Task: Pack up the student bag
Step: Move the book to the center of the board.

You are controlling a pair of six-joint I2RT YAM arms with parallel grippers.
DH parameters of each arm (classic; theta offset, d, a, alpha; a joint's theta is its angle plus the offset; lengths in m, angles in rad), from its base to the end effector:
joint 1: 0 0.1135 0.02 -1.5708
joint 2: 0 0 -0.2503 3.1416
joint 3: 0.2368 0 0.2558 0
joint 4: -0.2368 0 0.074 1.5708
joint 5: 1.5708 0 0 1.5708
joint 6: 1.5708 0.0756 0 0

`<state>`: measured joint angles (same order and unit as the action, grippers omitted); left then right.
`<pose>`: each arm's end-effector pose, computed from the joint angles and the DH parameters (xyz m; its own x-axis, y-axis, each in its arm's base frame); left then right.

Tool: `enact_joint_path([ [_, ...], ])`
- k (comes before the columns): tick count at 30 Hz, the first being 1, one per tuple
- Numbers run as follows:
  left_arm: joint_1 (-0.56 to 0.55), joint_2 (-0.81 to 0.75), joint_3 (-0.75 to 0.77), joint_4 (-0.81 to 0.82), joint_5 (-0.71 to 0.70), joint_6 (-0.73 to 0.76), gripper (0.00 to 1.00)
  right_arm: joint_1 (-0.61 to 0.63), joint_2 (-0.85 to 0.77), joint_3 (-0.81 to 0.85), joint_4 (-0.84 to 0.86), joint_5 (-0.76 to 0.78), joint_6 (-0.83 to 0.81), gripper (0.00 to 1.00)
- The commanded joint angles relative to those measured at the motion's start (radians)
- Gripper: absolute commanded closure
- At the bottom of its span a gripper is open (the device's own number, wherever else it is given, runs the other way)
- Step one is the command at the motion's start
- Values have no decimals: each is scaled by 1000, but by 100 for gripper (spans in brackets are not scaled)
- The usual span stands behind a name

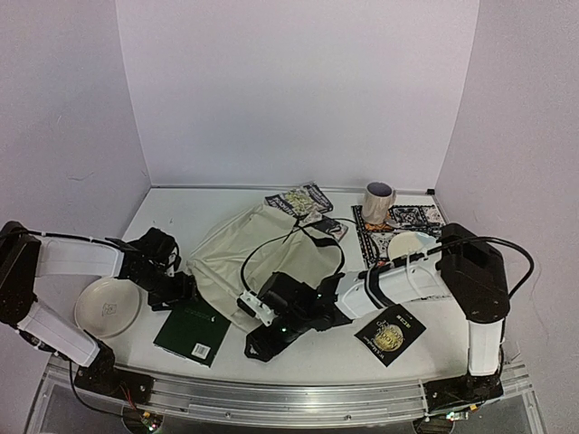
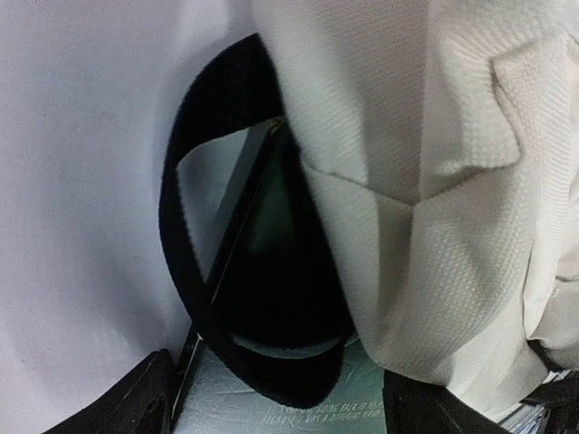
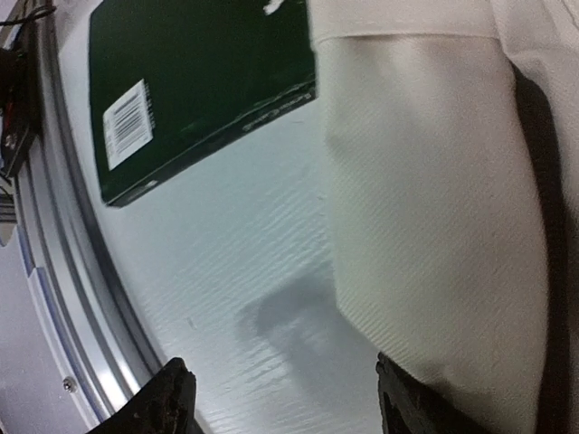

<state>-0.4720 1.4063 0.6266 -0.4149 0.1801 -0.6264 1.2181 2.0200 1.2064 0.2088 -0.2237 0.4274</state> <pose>0.2188 -0.1269 0.0903 -0.9677 -0.1535 -0.2000 -0.0757 0.9336 -0.3503 0.1448 0.4418 0.1155 -0.5842 -0.4170 -0.6963 -0.8087 0.3719 0.4558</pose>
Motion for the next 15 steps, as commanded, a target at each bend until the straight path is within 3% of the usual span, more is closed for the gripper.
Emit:
enact_joint_path([
  [1,-128,60,-60,38,199,-88,21,-77,5,21,-39,95,40,31],
  [9,-185,38,-58,103,257,-164,26,-158,-24,26,-39,156,50,31],
  [15,-215,26,-103,136,270,-199,28,-156,-87,-57,23,26,150,28],
])
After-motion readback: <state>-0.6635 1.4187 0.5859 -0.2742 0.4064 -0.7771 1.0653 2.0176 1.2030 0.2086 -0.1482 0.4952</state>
